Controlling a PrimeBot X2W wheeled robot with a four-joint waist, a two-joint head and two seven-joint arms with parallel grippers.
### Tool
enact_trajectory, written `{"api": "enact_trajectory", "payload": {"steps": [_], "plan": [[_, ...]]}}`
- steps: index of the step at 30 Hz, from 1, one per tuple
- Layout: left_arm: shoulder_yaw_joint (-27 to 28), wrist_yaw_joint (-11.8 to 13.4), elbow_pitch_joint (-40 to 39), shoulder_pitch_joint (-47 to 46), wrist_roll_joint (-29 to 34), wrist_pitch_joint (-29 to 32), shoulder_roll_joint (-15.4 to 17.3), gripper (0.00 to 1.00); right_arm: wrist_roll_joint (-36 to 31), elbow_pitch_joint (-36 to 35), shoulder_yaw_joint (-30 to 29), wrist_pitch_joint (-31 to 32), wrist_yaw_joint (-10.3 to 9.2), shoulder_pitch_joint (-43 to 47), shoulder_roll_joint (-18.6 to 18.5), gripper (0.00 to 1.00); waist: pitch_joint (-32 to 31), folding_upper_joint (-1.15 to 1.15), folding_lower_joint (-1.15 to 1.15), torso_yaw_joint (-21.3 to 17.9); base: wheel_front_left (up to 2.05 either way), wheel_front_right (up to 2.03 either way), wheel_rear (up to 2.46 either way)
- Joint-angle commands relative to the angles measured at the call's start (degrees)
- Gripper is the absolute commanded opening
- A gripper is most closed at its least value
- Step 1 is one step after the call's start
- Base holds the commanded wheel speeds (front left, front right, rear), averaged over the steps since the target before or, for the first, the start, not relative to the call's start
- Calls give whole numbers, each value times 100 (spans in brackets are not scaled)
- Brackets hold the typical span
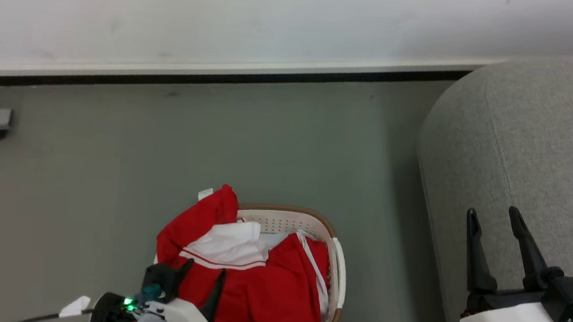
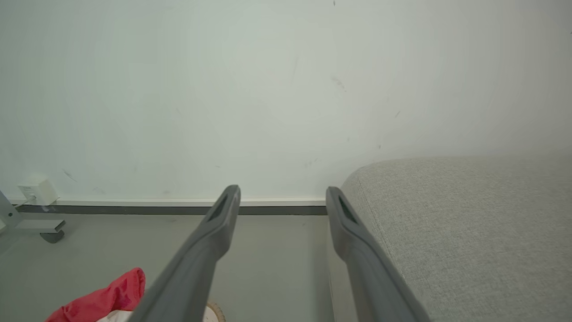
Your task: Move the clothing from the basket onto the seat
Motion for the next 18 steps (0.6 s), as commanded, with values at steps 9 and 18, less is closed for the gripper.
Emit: {"api": "enact_trajectory", "payload": {"steps": [9, 18], "plan": [[-366, 155, 1688, -1234, 272, 621, 67, 100, 358, -385, 256, 2, -12, -598, 1, 100, 1311, 0, -1, -741, 0, 0, 0], [-457, 529, 2644, -1967, 366, 1333, 234, 100, 576, -595, 371, 2, -12, -881, 2, 100, 2005, 0, -1, -1025, 0, 0, 0]]}}
